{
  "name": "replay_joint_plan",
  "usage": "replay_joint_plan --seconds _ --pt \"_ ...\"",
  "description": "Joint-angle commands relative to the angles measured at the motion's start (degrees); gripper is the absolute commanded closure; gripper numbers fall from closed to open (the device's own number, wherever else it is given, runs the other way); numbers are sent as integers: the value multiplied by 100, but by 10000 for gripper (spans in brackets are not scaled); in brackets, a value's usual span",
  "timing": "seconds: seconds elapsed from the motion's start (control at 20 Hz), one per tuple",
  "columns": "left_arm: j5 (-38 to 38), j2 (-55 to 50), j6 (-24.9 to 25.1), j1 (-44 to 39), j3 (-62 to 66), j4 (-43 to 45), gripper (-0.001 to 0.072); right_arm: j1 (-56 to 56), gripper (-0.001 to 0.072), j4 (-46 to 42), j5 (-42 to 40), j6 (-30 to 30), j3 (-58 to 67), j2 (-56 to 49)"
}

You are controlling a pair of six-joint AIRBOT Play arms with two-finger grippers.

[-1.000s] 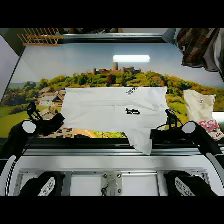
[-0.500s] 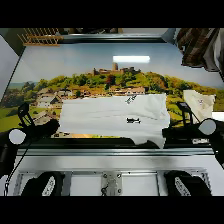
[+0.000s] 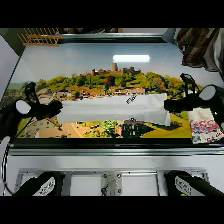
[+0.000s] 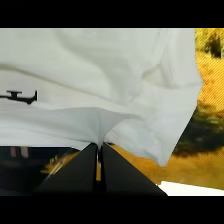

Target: Fold the clothes and pants, and hang the long-sleeved shirts on hangers.

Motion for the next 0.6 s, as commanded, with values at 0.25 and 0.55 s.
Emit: replay_joint_plan --seconds 0.25,0.55 --pt "103 -2483 28 -275 1867 -22 702 44 700 625 -1344 -20 970 -1869" --pt "-402 -3268 24 -297 2857 -31 169 22 197 1320 -1832 -153 1010 -2081"
